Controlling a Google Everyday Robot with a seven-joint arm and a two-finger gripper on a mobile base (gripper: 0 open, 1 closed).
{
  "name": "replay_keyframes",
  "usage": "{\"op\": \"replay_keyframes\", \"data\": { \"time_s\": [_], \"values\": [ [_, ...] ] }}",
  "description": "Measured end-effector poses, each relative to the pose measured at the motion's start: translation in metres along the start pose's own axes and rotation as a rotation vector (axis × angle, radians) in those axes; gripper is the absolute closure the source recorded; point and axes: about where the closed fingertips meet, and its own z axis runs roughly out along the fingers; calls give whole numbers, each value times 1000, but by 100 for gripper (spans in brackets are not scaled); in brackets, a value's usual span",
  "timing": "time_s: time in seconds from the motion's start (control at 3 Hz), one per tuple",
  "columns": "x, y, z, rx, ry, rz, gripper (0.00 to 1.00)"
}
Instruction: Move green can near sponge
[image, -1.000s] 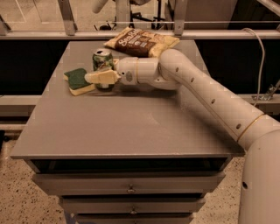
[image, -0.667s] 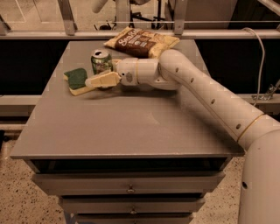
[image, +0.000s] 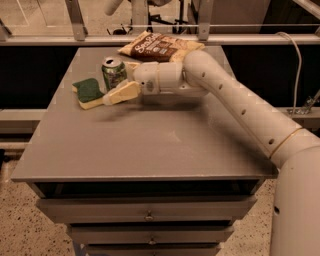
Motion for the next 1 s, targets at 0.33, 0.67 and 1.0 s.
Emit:
{"op": "replay_keyframes", "data": {
  "time_s": [0.33, 0.67, 1.0],
  "values": [
    [-16, -4, -49, 43, 84, -120, 0],
    [-36, -6, -112, 117, 196, -231, 0],
    [-54, -7, -187, 216, 280, -304, 0]
  ]
}}
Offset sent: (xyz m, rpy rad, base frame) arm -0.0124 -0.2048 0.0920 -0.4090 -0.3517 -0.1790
